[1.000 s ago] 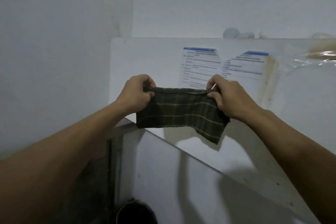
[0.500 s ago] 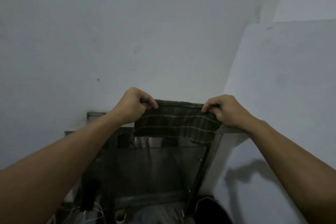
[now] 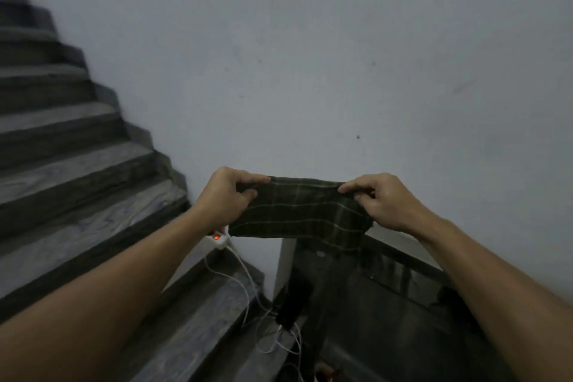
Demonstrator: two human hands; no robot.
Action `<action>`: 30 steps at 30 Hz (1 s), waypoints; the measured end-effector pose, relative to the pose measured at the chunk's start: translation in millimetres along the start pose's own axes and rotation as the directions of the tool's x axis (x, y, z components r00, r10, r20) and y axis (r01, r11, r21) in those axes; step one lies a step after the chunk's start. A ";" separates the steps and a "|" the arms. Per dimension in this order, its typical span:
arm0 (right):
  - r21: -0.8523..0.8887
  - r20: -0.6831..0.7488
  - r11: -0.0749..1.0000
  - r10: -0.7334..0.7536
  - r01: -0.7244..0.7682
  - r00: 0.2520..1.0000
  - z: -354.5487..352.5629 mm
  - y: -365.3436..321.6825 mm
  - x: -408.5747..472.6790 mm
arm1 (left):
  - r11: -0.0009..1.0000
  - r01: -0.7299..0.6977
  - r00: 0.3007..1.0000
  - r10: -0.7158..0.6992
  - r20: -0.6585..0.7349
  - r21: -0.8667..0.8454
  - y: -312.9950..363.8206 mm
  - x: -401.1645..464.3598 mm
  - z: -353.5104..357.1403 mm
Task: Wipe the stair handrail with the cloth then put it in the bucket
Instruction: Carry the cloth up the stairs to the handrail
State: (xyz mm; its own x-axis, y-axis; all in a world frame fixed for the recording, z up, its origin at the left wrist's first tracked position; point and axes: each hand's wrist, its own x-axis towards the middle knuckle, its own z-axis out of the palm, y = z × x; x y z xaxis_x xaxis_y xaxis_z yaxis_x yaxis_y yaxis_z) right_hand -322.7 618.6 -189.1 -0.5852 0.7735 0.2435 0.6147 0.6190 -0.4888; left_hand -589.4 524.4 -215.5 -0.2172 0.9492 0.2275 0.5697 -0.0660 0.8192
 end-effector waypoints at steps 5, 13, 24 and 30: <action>0.107 0.132 0.979 -0.186 0.172 0.974 43.7 -24.4 65.7 | 0.987 0.145 0.977 -0.132 -0.169 0.063 -23.2 -27.0 -40.7; 0.204 0.266 0.896 -0.439 0.395 0.858 123.0 -104.5 140.6 | 0.913 0.339 0.897 -0.240 -0.373 0.228 -54.2 -82.0 -121.3; 0.310 0.292 0.715 -0.699 0.627 0.652 231.9 -267.6 234.2 | 0.808 0.567 0.683 -0.354 -0.639 0.158 -111.3 -130.7 -258.2; 0.385 0.282 0.629 -0.777 0.676 0.562 279.3 -379.0 294.9 | 0.777 0.618 0.603 -0.374 -0.704 0.117 -147.5 -137.5 -371.3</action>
State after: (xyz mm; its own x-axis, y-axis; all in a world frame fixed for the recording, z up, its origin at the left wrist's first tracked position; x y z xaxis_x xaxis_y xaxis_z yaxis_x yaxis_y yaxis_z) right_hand -876.0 574.0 -166.0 -0.9560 -0.0845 0.2808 -0.2126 0.8594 -0.4650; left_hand -937.9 289.5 -172.2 -0.9024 0.3810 0.2012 0.4009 0.5714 0.7161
